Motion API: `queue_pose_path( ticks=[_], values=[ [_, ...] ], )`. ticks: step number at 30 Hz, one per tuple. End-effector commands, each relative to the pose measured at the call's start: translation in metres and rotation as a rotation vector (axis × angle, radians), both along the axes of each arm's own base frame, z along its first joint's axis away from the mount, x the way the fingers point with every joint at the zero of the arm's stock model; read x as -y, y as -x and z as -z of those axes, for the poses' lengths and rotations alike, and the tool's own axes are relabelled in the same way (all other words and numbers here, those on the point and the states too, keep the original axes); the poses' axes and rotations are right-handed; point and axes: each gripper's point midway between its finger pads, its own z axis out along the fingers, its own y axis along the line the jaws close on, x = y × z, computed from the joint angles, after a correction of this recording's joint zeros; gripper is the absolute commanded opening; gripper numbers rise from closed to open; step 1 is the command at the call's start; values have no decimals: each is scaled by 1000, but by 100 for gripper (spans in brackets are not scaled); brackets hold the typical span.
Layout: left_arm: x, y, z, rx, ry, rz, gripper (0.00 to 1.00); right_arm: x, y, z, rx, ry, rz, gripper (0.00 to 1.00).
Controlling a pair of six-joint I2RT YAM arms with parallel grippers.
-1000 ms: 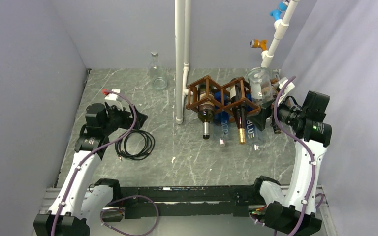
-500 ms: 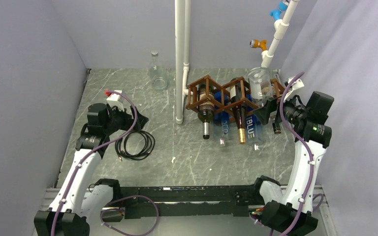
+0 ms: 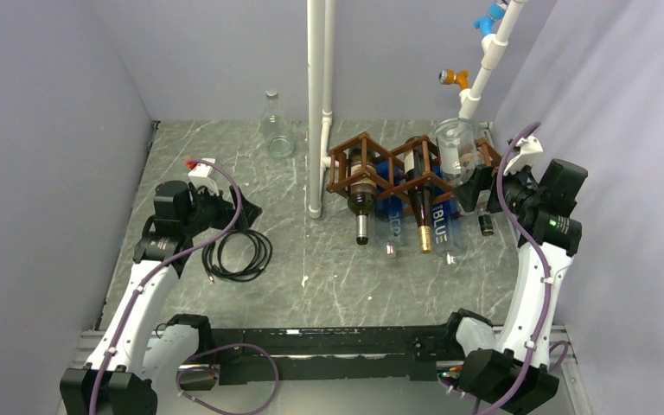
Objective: Take the wine bottle off the wine rack
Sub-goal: Pick up the wine bottle from the wine rack.
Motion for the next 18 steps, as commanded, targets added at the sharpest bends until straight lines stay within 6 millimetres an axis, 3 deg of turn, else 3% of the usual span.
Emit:
queue_pose_path(
  ticks=[1, 9, 18],
  values=[
    [5, -3, -23, 48, 25, 21, 100, 21, -13, 1, -1, 5, 124, 99],
    [6, -3, -22, 41, 28, 24, 100, 43, -23, 12, -59, -29, 280, 93],
    [5, -3, -22, 40, 26, 23, 100, 40, -35, 33, -170, -49, 278, 82]
  ],
)
